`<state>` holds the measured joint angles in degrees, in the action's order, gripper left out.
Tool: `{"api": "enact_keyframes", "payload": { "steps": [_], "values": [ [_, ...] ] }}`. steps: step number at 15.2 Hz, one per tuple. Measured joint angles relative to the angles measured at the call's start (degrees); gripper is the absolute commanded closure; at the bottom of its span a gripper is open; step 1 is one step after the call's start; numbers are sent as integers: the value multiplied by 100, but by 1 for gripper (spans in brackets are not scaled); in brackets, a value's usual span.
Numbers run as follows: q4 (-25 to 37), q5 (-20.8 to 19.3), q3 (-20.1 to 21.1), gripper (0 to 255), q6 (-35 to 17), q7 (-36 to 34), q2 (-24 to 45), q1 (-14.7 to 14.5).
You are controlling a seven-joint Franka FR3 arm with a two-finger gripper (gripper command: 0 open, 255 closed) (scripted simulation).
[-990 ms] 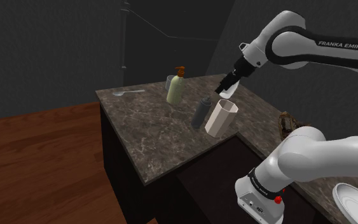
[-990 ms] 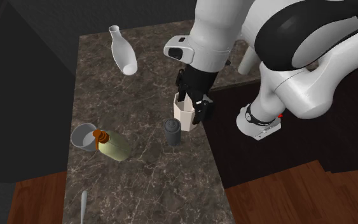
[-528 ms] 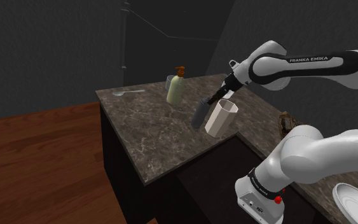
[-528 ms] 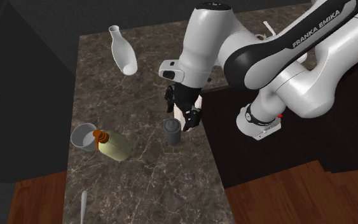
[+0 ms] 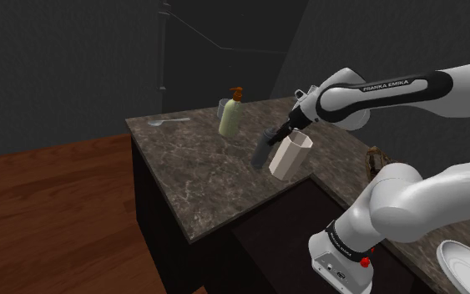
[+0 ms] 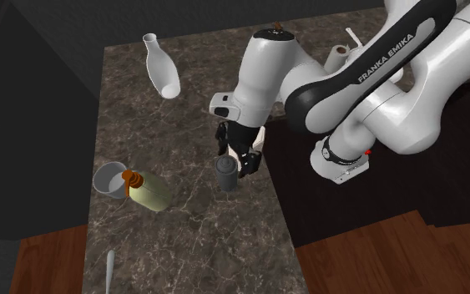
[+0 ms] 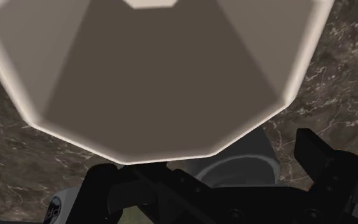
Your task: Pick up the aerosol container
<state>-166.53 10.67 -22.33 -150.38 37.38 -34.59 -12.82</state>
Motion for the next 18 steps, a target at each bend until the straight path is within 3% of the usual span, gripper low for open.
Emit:
{"api": "enact_keyframes", "payload": {
  "steps": [1,11,18],
  "values": [
    [-2,17,-22,255,-53,25,37,-24],
    [-6,33,-33,255,-111,38,52,-41],
    [190,-152,208,255,537,-234,-340,194]
  ]
}}
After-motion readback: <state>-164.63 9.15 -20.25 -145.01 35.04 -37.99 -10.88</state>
